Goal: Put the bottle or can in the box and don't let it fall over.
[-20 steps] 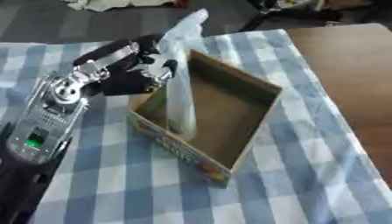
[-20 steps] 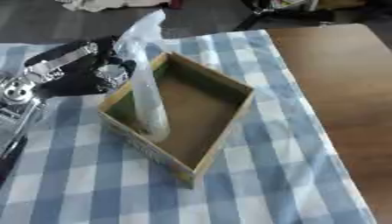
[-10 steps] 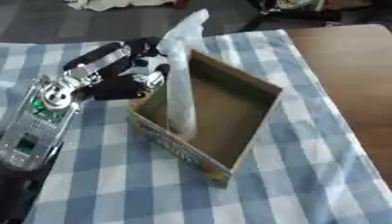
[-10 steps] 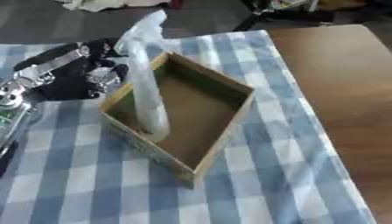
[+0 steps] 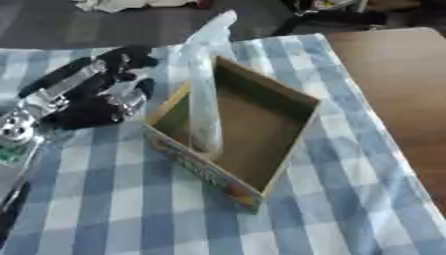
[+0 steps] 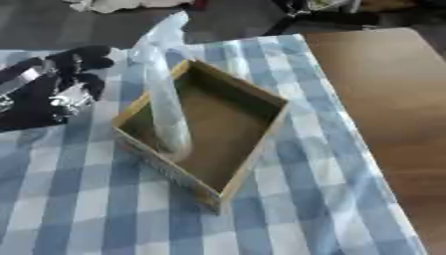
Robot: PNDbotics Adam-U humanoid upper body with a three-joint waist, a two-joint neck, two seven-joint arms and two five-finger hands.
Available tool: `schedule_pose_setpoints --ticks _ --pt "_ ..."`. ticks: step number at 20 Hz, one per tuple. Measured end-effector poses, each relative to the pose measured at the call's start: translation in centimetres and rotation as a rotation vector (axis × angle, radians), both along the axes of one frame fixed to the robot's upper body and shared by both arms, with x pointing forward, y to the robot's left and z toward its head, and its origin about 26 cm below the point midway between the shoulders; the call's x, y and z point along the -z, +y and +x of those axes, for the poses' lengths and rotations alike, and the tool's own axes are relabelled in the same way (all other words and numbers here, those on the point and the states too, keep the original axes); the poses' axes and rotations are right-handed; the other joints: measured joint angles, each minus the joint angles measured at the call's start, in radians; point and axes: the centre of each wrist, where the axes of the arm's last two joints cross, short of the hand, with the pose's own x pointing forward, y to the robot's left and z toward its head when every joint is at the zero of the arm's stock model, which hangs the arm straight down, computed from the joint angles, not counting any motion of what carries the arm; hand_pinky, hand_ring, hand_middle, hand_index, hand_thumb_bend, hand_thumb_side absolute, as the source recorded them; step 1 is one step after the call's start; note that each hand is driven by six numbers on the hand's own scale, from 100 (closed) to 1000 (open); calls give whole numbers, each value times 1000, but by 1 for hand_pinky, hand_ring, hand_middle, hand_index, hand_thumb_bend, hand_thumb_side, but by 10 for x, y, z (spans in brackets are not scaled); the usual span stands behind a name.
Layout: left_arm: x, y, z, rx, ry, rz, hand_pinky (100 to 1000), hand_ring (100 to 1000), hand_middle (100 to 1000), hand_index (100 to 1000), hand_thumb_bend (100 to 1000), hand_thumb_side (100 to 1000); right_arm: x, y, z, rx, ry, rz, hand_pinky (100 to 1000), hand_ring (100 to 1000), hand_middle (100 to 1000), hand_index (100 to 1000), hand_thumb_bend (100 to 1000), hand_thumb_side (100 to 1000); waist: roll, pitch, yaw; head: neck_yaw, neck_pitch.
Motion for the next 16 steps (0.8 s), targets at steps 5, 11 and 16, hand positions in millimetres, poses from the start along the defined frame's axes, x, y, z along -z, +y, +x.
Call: schedule_pose_setpoints --ticks 5,11,16 --pt "-1 48 -20 -154 -66 -176 1000 1000 1000 717 100 672 1 -2 -1 11 2 0 925 870 1000 826 100 497 -2 -14 7 -5 4" --pt "-4 85 -34 -373 -194 -493 1000 1000 1000 769 100 662 2 -3 -2 16 7 -8 924 870 1000 826 100 496 -11 -32 7 -5 42" --pt "3 99 -39 -452 -226 -516 1000 1000 1000 768 100 672 5 -6 -5 29 19 -4 924 870 1000 826 100 499 -14 -39 12 12 64"
